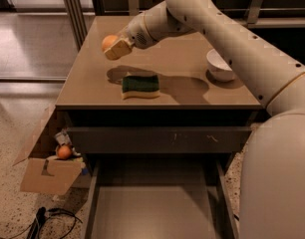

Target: Place orange into middle drawer

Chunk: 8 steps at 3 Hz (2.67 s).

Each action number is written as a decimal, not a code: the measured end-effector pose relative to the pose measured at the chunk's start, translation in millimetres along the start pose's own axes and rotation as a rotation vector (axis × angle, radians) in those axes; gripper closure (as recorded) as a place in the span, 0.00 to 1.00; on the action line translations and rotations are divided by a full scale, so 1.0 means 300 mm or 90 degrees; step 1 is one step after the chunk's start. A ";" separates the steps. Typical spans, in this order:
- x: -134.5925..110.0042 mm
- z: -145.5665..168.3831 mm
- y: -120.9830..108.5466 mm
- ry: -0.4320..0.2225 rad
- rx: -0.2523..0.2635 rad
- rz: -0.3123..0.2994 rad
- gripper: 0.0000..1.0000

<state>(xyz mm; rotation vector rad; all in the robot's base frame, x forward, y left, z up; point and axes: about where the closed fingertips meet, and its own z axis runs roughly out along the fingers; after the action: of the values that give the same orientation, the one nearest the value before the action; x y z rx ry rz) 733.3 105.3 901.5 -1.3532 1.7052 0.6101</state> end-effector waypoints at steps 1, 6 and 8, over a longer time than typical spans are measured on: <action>0.020 -0.133 0.021 0.003 0.034 -0.003 1.00; 0.381 -0.771 0.328 0.024 0.202 0.083 1.00; 0.430 -0.710 0.388 0.017 0.169 0.105 1.00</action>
Offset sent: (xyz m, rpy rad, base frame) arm -0.0965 -0.1394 0.0313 -0.0498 -0.0837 -0.1858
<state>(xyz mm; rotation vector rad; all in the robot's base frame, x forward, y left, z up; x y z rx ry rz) 549.0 -98.1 887.5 -1.0456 1.8578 0.4390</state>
